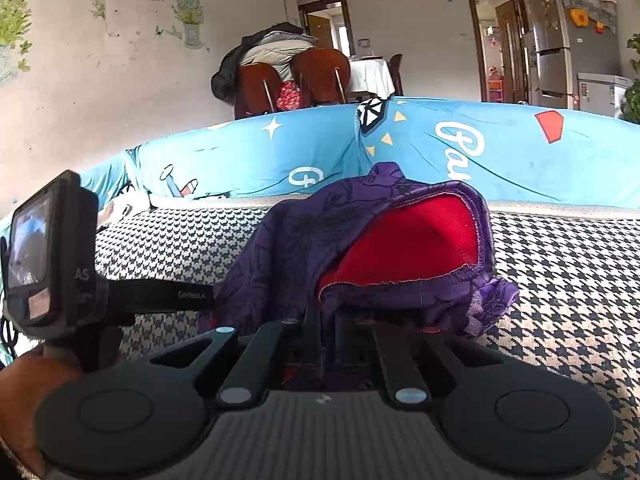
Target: Fold clothes
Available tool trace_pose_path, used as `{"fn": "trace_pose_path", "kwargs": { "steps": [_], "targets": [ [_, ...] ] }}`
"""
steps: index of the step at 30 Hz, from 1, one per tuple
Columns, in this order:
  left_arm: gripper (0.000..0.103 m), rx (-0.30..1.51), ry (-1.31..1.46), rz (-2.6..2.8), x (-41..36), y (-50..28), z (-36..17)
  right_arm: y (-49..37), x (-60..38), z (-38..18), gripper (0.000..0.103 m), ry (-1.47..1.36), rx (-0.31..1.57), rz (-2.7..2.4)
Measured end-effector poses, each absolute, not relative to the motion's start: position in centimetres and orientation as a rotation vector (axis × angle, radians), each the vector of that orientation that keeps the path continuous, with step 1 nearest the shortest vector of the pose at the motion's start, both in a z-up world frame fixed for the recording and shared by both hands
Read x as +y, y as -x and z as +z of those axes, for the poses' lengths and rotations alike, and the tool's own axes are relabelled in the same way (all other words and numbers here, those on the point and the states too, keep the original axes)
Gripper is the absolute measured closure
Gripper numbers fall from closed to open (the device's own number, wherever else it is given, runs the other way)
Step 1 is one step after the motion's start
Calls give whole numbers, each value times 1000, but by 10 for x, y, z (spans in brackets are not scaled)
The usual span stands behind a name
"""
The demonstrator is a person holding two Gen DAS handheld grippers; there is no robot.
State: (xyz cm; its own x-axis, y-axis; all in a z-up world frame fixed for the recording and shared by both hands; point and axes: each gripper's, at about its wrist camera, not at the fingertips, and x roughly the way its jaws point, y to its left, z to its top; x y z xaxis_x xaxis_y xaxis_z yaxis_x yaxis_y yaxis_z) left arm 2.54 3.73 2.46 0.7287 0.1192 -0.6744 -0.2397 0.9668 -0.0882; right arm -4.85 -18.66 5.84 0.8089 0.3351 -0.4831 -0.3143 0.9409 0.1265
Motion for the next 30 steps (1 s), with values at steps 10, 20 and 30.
{"fn": "trace_pose_path", "kwargs": {
  "steps": [10,20,30],
  "targets": [
    [53,657,237,26,30,-14,41,66,-186,66,96,33,513,412],
    [35,708,163,-12,5,-24,28,67,-205,86,58,46,472,342],
    [34,788,166,83,26,-33,8,6,-238,87,26,34,519,153]
  ]
}}
